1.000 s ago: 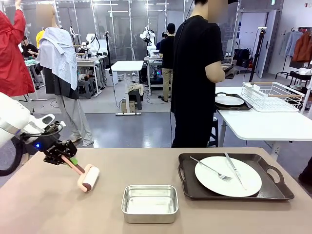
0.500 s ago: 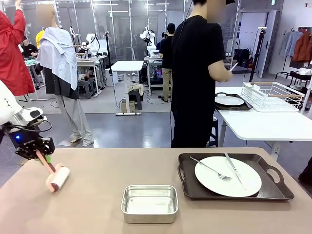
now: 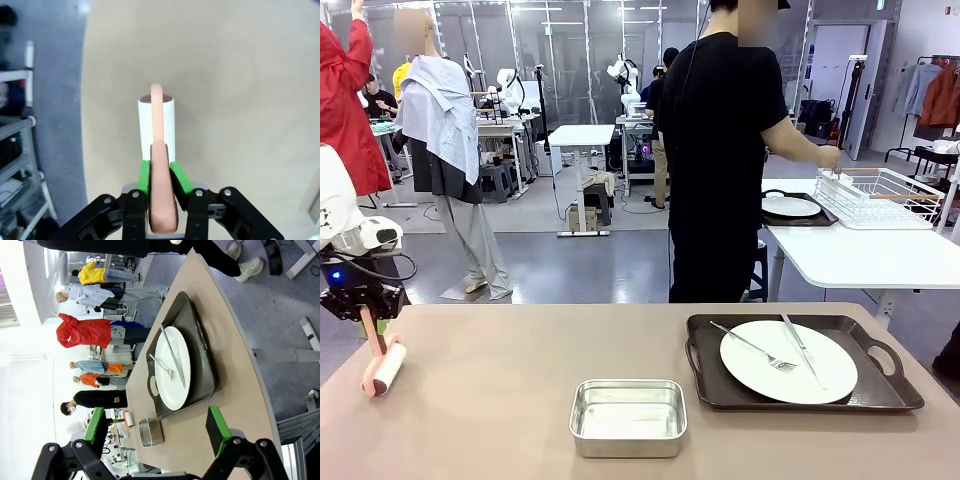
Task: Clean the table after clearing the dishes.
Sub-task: When the left (or right) Handle tray is removed, use the left hand (or right hand) to clean the left (or right) side of the table with the Lint Roller.
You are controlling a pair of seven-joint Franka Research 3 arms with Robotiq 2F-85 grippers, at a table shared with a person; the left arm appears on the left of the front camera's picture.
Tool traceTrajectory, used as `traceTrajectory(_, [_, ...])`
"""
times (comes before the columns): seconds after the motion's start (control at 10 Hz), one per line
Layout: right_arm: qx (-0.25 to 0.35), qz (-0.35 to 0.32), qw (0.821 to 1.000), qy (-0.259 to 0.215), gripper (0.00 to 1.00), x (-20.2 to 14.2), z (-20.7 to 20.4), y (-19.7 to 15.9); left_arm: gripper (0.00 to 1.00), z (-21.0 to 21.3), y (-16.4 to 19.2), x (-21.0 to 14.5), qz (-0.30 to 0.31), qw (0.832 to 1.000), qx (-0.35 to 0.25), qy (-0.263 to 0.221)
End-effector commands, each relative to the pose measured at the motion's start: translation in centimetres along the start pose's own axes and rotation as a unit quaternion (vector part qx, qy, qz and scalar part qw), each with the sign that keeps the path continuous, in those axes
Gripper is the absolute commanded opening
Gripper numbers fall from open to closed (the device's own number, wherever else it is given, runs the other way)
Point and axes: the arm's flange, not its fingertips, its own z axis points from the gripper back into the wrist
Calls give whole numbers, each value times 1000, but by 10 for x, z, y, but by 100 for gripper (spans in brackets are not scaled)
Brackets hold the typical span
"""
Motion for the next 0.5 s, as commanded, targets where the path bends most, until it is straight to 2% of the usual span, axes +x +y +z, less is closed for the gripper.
traceTrajectory(0.0, [3,1,1000,2,100,-2,3,3,23,55,-15,-35,-17,998,29,-46])
traceTrajectory(0.2, [3,1,1000,2,100,-2,3,3,23,111,-18,-55,-23,993,55,-104])
traceTrajectory(0.4, [3,1,1000,2,100,-2,3,3,23,117,-15,-58,-7,991,30,-127])
